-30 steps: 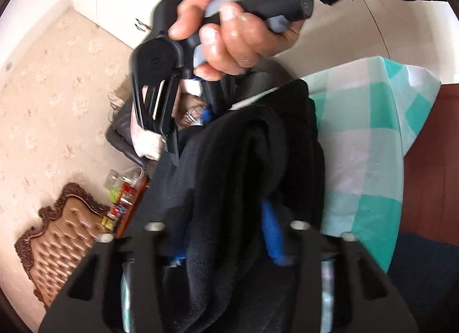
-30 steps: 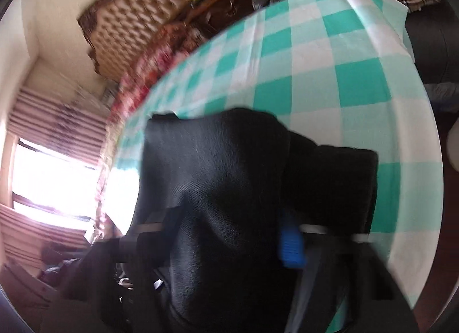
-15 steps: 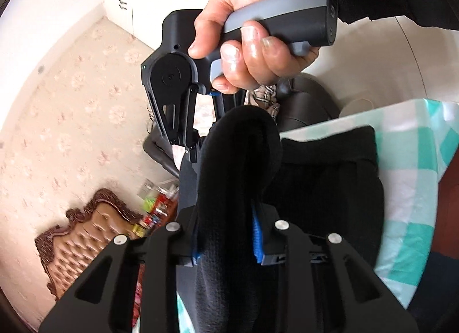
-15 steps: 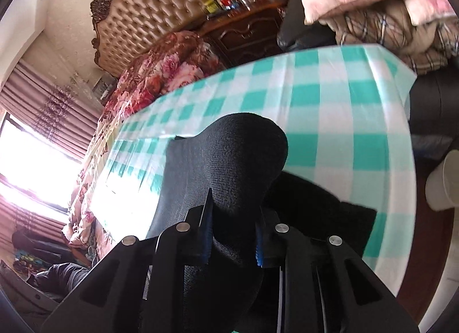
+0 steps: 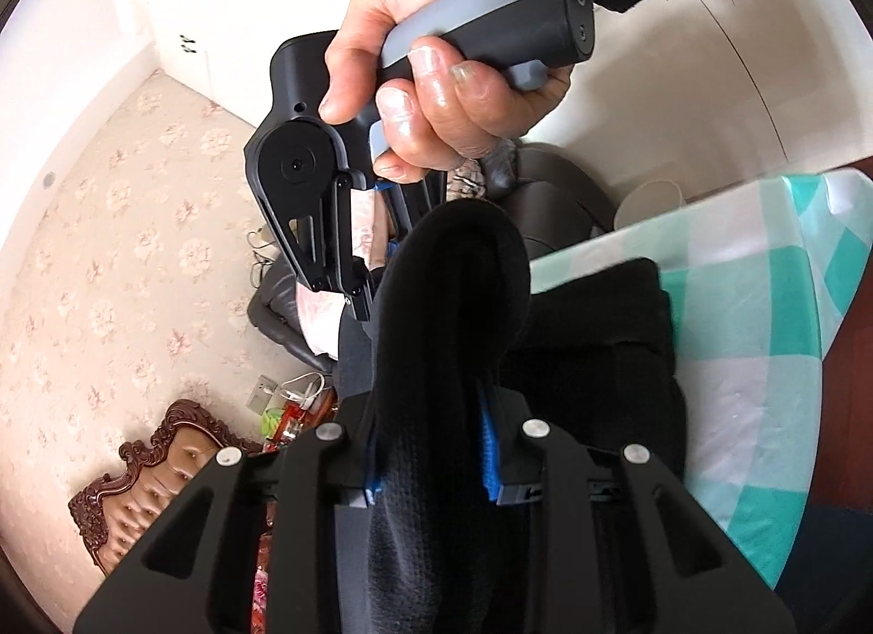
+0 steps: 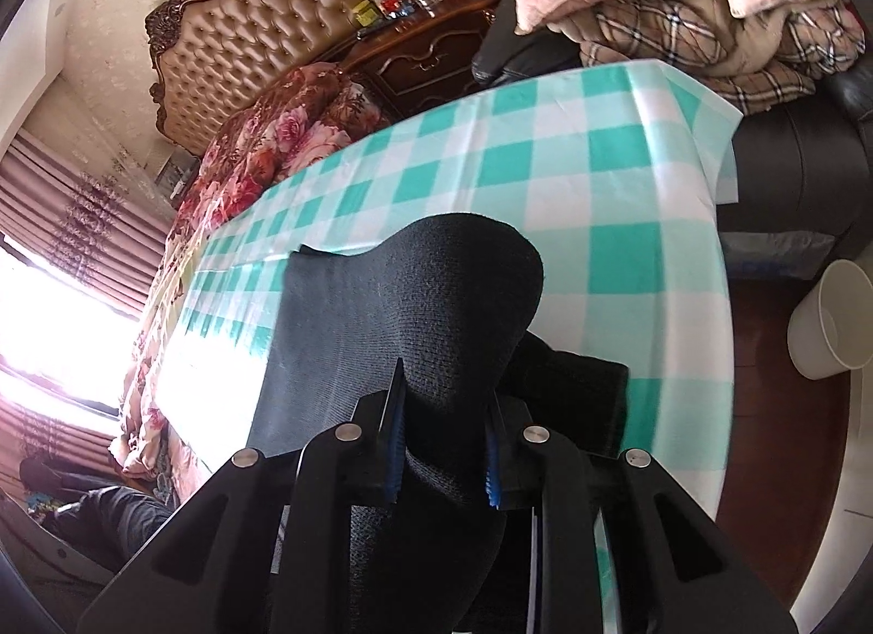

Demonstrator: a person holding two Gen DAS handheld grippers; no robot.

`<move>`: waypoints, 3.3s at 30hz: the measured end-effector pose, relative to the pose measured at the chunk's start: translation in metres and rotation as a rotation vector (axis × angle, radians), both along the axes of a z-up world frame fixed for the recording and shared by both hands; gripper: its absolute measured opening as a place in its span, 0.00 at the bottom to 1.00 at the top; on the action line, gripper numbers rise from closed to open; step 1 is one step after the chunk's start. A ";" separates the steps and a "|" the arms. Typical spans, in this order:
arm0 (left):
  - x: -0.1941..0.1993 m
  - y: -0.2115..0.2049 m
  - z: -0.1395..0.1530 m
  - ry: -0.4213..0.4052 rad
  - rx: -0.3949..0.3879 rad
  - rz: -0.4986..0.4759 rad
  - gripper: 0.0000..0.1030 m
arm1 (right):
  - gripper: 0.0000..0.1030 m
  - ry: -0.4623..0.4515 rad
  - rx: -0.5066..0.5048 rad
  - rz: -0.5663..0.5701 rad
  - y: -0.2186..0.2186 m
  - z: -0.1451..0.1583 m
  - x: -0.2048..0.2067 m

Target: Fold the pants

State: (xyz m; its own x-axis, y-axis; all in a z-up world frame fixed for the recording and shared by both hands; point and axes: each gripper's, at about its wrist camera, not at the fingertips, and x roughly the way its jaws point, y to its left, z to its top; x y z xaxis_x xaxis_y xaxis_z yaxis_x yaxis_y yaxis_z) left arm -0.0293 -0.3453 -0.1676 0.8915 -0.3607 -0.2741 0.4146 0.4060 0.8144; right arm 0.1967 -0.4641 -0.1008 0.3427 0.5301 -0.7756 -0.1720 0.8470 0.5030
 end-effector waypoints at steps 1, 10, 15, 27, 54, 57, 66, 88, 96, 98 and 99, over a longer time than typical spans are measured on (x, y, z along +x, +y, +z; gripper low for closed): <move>0.001 -0.004 -0.007 0.008 0.011 -0.002 0.26 | 0.24 0.008 -0.001 -0.003 -0.003 -0.007 0.001; 0.006 -0.020 -0.035 0.058 0.040 -0.019 0.46 | 0.33 -0.045 -0.102 -0.071 -0.012 -0.045 -0.013; -0.006 0.002 -0.007 0.097 -0.065 -0.071 0.66 | 0.53 -0.078 -0.171 -0.144 -0.014 -0.030 -0.018; 0.080 0.050 0.021 0.927 -0.452 -0.070 0.29 | 0.64 -0.332 -0.322 -0.352 0.019 0.049 -0.128; 0.283 -0.023 0.030 1.105 -0.461 0.147 0.33 | 0.63 -0.172 -0.466 -0.442 0.034 -0.042 -0.131; 0.283 -0.017 0.033 1.111 -0.498 0.140 0.33 | 0.63 -0.168 -0.447 -0.443 0.032 -0.043 -0.131; 0.245 0.015 0.047 1.119 -0.535 0.153 0.32 | 0.64 -0.167 -0.441 -0.449 0.031 -0.045 -0.131; 0.261 0.051 0.037 1.088 -0.613 0.334 0.82 | 0.89 -0.126 -0.450 -0.457 0.058 -0.046 -0.134; 0.254 0.059 0.044 0.996 -0.595 0.435 0.95 | 0.89 -0.113 -0.472 -0.462 0.062 -0.047 -0.132; 0.246 0.072 0.055 0.944 -0.617 0.424 0.98 | 0.89 -0.114 -0.475 -0.465 0.062 -0.047 -0.131; 0.241 0.078 0.060 0.913 -0.606 0.434 0.98 | 0.89 -0.114 -0.478 -0.467 0.062 -0.047 -0.130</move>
